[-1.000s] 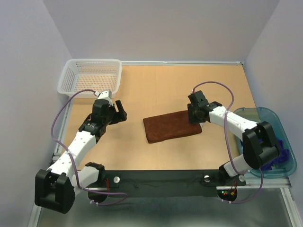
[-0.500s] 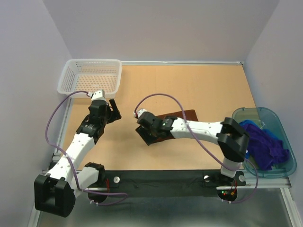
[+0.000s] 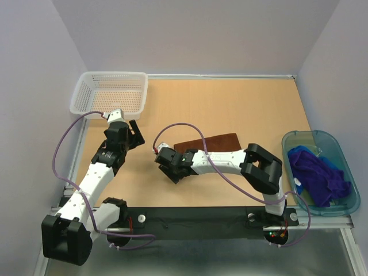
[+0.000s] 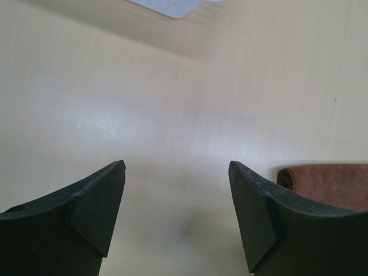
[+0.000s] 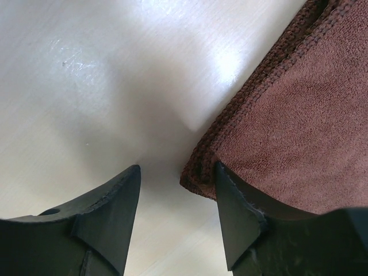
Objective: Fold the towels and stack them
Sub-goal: Neatly place the folded towel into the bin
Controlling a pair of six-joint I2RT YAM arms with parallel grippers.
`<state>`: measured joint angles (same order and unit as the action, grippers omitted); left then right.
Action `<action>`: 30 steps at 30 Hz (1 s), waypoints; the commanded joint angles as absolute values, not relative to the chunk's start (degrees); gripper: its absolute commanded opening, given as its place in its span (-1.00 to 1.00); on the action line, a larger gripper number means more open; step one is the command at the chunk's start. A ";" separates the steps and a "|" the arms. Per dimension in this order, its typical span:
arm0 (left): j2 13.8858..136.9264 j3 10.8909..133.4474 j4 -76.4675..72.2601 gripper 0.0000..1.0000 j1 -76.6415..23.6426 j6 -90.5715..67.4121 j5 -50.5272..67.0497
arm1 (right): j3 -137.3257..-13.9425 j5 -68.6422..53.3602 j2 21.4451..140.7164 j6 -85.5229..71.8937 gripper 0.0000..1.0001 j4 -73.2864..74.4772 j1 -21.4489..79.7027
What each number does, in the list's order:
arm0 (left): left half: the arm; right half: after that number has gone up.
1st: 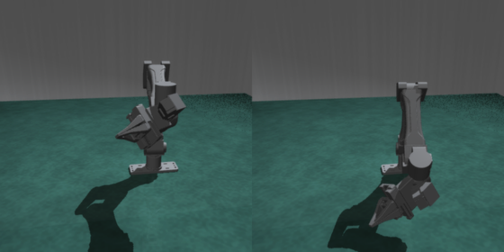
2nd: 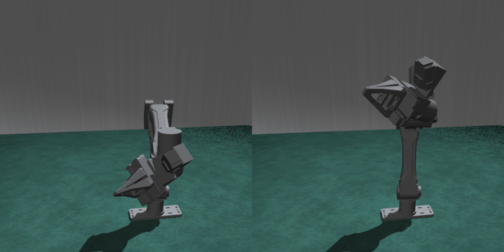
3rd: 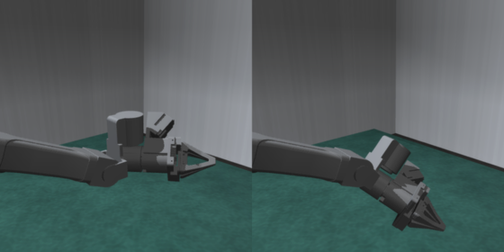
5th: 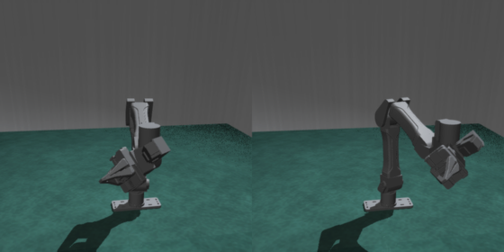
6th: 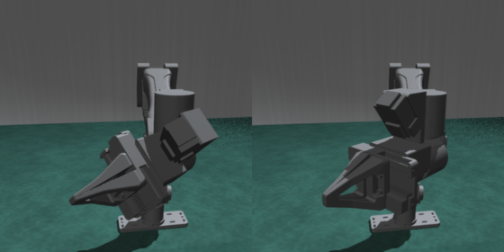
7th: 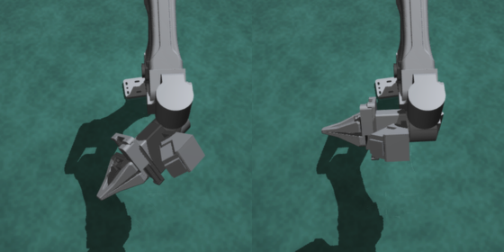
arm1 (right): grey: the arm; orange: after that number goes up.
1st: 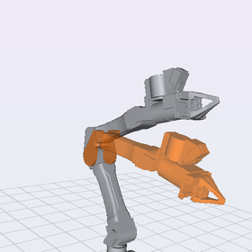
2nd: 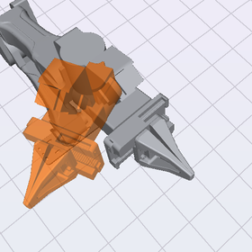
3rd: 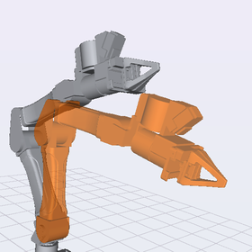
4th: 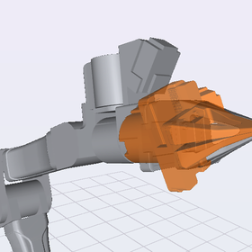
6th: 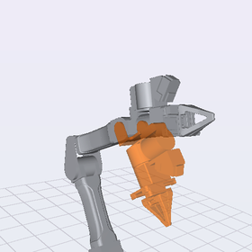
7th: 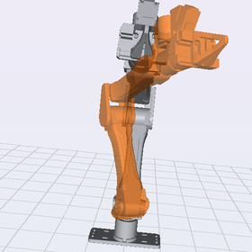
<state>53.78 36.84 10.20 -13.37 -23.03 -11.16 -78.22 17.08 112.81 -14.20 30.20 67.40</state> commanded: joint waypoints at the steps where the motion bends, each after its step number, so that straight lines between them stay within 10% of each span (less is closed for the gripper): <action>1: 53.52 38.41 9.67 0.67 -12.75 -23.29 -11.51 | -78.93 20.04 115.05 -14.59 0.16 32.25 68.73; 24: 56.42 38.14 8.79 0.67 -12.30 -22.59 -7.47 | -74.36 28.93 117.33 -18.11 0.02 34.54 68.82; 30: 57.30 37.97 8.53 0.67 -12.30 -22.41 -6.16 | -74.18 23.56 118.65 -17.05 -0.37 34.63 68.82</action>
